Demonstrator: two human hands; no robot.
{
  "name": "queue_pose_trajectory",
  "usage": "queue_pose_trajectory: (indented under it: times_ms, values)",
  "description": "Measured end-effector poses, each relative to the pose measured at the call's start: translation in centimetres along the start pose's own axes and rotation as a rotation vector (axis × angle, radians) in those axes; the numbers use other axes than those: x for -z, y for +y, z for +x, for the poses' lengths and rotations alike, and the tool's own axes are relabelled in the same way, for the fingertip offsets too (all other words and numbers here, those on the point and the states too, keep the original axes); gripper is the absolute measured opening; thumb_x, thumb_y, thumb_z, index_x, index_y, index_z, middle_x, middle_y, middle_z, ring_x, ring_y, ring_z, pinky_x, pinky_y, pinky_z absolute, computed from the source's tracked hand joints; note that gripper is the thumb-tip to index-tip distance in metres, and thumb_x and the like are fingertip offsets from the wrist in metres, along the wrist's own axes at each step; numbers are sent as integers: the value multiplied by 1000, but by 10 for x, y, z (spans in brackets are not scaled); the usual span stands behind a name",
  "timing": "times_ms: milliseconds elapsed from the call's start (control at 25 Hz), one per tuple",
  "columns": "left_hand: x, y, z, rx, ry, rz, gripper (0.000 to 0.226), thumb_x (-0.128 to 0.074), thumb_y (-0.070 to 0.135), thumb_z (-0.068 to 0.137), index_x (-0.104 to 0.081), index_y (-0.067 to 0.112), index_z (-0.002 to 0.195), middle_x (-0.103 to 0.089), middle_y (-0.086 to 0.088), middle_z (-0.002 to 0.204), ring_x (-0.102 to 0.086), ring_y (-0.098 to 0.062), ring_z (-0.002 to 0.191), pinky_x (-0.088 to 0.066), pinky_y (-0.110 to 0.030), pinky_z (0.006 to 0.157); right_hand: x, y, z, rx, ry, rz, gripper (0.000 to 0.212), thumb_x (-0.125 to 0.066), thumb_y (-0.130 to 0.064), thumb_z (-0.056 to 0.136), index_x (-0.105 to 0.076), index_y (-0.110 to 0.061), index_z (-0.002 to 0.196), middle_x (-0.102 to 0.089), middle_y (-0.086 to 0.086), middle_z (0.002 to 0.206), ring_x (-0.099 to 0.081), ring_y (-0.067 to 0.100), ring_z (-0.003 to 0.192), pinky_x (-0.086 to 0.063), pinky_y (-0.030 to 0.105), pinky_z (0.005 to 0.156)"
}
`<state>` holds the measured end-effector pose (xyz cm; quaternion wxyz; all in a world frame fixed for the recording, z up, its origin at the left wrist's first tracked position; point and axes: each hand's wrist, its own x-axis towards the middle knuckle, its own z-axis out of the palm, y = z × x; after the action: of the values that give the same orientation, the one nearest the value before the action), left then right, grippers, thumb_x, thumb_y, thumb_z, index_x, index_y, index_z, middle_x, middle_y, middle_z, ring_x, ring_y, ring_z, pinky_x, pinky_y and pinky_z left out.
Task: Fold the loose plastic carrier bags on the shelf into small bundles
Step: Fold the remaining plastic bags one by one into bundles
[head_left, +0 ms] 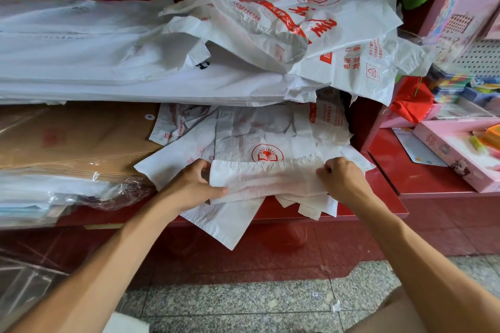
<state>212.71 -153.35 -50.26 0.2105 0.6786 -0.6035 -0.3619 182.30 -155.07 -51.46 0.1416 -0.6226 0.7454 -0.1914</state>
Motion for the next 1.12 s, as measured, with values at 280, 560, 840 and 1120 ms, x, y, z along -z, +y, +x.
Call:
queue_pose_trajectory:
  times_ms: [280,560,840,1120]
  values:
    - [-3,0,0,-64,90,322,37,-67,25,86,-42,26,113,-66,4,91,-62,-21,94,-48,-39,88,-4,2,0,-22,22,-81,30,-52,-23,94,-53,-9,67,-58,7,71,-56,27,64,-33,26,48]
    - [-14,7,-6,-350,379,531,43,-62,25,89,-40,19,126,-69,-1,94,-63,-28,96,-40,-42,85,-1,3,0,-26,17,-2,24,-56,-16,88,-60,2,72,-67,17,74,-66,34,70,-50,34,59]
    - [-57,12,-1,-742,107,477,43,-57,29,95,-51,11,133,-57,-4,136,-50,-21,127,-41,-39,106,2,-18,-17,167,325,-50,17,-61,-19,88,-50,-14,98,-60,4,95,-55,26,85,-42,34,66]
    - [-63,6,15,-709,-28,572,62,-32,48,95,-44,13,145,-39,-2,153,-34,-15,142,-27,-38,118,-46,-45,-37,529,-286,-172,58,-30,-42,102,-19,-22,155,-15,0,163,-11,22,150,-12,40,122]
